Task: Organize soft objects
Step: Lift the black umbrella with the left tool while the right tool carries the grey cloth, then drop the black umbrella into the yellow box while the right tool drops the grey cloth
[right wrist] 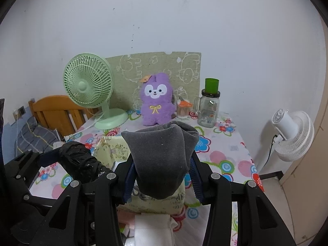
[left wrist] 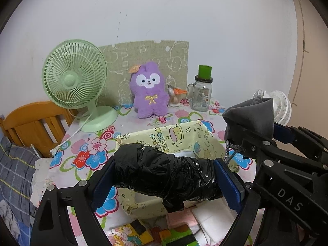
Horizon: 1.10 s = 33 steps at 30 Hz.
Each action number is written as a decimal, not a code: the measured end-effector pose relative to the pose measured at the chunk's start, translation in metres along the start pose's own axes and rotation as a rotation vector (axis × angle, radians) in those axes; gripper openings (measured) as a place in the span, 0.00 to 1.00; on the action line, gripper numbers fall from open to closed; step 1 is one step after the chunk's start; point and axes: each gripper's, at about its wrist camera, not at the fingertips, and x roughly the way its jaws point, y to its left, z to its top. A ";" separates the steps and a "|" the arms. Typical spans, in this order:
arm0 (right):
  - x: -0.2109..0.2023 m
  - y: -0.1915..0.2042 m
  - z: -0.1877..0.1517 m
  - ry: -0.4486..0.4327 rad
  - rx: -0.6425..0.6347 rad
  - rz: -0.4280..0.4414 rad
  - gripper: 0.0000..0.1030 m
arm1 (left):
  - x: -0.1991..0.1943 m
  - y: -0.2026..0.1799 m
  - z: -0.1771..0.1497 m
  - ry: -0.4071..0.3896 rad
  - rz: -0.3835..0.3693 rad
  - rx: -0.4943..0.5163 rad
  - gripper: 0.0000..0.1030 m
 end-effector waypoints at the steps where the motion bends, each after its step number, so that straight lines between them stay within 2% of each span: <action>1: 0.005 0.000 0.000 0.007 0.001 0.001 0.49 | 0.003 0.001 0.000 0.004 0.001 -0.003 0.89; 7: 0.029 -0.006 0.004 0.055 0.039 0.038 0.49 | 0.021 0.002 0.008 0.026 -0.019 -0.010 0.90; 19: 0.064 -0.007 0.011 0.086 0.025 0.037 0.49 | 0.065 0.008 0.018 0.086 -0.043 -0.026 0.91; 27: 0.084 -0.006 0.006 0.118 0.024 0.044 0.49 | 0.084 0.012 0.011 0.136 -0.040 -0.029 0.94; 30: 0.090 -0.004 0.003 0.137 0.019 0.054 0.54 | 0.086 0.013 0.007 0.144 -0.041 -0.032 0.96; 33: 0.096 -0.004 0.001 0.156 0.026 0.068 0.65 | 0.089 0.015 0.003 0.160 -0.051 -0.031 1.00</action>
